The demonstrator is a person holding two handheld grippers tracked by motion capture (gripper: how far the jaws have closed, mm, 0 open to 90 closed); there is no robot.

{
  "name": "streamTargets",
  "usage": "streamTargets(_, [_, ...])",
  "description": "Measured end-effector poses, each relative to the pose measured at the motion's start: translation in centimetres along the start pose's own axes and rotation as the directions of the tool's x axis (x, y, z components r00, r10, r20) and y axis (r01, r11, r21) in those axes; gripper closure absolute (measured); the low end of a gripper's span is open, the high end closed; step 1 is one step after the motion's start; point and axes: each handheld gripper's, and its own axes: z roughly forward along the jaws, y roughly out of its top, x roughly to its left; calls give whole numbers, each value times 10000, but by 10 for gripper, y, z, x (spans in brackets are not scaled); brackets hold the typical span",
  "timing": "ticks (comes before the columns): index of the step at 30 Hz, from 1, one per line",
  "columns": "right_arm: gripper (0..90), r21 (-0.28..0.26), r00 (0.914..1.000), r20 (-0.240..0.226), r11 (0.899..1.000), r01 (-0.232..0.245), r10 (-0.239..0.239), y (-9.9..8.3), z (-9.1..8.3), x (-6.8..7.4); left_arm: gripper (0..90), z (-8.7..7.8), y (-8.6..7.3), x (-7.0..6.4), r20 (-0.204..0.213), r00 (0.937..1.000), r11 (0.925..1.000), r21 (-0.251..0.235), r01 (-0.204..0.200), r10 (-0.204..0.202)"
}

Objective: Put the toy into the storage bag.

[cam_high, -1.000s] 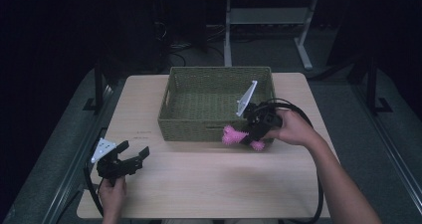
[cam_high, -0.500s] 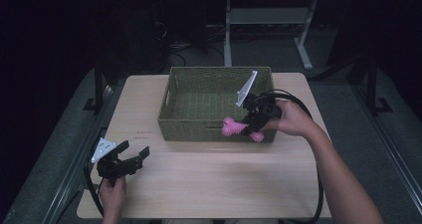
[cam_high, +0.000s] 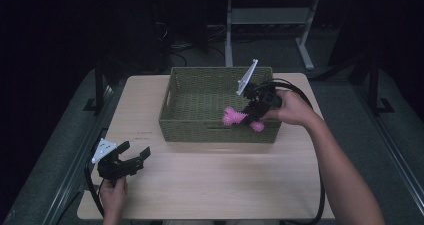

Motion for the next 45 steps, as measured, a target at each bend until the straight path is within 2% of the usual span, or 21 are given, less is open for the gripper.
streamTargets(5, [584,-86,9999,-89,9999,-60,60,3,-1,-7,128,0,0,0,-4,10000,10000,-18,26,-26])
streamTargets(9, [584,106,10000,-14,9999,-83,83,5,-3,-15,128,0,0,0,2,10000,10000,-29,41,-41])
streamTargets(21, [584,-23,9996,-47,9996,-287,287,9,-9,-38,128,0,0,1,4,10000,10000,-25,46,-46])
streamTargets(28, [583,31,9987,-33,9987,-508,508,7,-2,-53,128,0,0,2,18,10000,10000,-9,77,-77])
streamTargets(45, [583,334,9970,-117,9966,-760,764,2,14,-70,129,0,0,2,-2,10000,10000,-23,80,-80])
